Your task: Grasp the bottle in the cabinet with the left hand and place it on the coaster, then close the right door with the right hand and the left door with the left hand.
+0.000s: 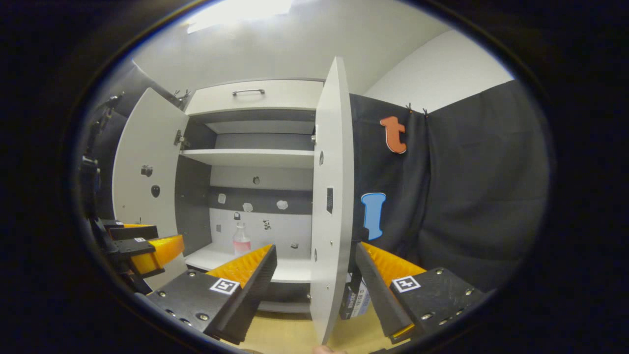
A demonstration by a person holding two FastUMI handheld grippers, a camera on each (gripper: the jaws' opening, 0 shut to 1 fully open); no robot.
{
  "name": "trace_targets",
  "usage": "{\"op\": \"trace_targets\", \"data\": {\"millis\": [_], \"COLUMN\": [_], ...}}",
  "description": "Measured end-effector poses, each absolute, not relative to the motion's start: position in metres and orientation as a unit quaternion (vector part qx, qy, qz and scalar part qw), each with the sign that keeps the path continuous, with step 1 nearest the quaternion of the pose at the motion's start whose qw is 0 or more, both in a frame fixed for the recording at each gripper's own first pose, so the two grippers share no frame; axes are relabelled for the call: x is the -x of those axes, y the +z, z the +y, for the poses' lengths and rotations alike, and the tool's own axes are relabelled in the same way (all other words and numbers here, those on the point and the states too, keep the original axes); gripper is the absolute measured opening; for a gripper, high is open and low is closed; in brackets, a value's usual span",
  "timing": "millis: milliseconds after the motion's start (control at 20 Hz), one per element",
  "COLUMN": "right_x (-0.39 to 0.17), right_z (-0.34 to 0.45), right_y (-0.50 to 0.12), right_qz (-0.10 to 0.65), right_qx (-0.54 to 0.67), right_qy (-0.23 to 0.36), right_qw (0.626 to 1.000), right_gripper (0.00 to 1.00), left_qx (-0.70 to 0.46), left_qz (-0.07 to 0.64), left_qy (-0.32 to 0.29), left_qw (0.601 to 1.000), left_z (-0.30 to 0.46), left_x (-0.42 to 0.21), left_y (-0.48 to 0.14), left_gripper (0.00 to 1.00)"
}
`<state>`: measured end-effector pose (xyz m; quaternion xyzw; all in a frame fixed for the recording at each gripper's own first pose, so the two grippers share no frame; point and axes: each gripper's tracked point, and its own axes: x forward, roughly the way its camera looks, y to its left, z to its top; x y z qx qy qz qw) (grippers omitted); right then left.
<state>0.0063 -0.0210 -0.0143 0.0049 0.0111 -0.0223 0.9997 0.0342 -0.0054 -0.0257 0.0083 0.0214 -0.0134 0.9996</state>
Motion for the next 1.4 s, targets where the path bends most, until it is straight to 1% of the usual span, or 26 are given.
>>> {"op": "trace_targets", "data": {"millis": [150,350,450,750,950,1050,1100,1150,1200,1250,1400], "right_x": [-0.003,0.005,0.006,0.018,0.029,0.034,0.036,0.036,0.037,0.037,0.039], "right_z": [-0.027,-0.047,-0.059,-0.097,-0.123,-0.13,-0.131,-0.13,-0.13,-0.131,-0.128], "right_y": [-0.014,-0.013,-0.013,-0.006,-0.015,-0.022,-0.024,-0.026,-0.028,-0.03,-0.032], "right_qz": [0.01,0.007,0.009,0.001,0.013,0.021,0.025,0.028,0.031,0.031,0.034], "right_qx": [-0.002,0.0,0.006,0.017,0.027,0.026,0.023,0.022,0.02,0.02,0.018], "right_qy": [-0.028,-0.049,-0.068,-0.124,-0.166,-0.175,-0.177,-0.177,-0.178,-0.179,-0.177], "right_qw": [1.0,0.999,0.998,0.992,0.986,0.984,0.984,0.984,0.983,0.983,0.983], "right_gripper": [0.97,0.97,0.97,0.97,0.96,0.97,0.96,0.97,0.97,0.97,0.97], "left_qx": [-0.005,0.005,0.016,0.007,-0.016,-0.016,-0.02,-0.025,-0.027,-0.026,-0.016], "left_qz": [0.03,0.057,0.067,0.096,0.098,0.101,0.101,0.103,0.105,0.105,0.11], "left_qy": [-0.02,-0.042,-0.044,-0.002,-0.005,-0.009,-0.013,-0.01,-0.011,-0.016,-0.028], "left_qw": [0.999,0.997,0.997,0.995,0.995,0.995,0.995,0.994,0.994,0.994,0.993], "left_z": [-0.006,-0.011,-0.01,0.017,0.016,0.012,0.01,0.011,0.011,0.007,0.002], "left_x": [-0.071,-0.144,-0.181,-0.288,-0.324,-0.337,-0.342,-0.347,-0.348,-0.351,-0.341], "left_y": [-0.04,-0.075,-0.093,-0.153,-0.17,-0.174,-0.175,-0.177,-0.174,-0.176,-0.175], "left_gripper": [0.96,0.96,0.96,0.97,0.97,0.97,0.97,0.97,0.96,0.8,0.79]}}
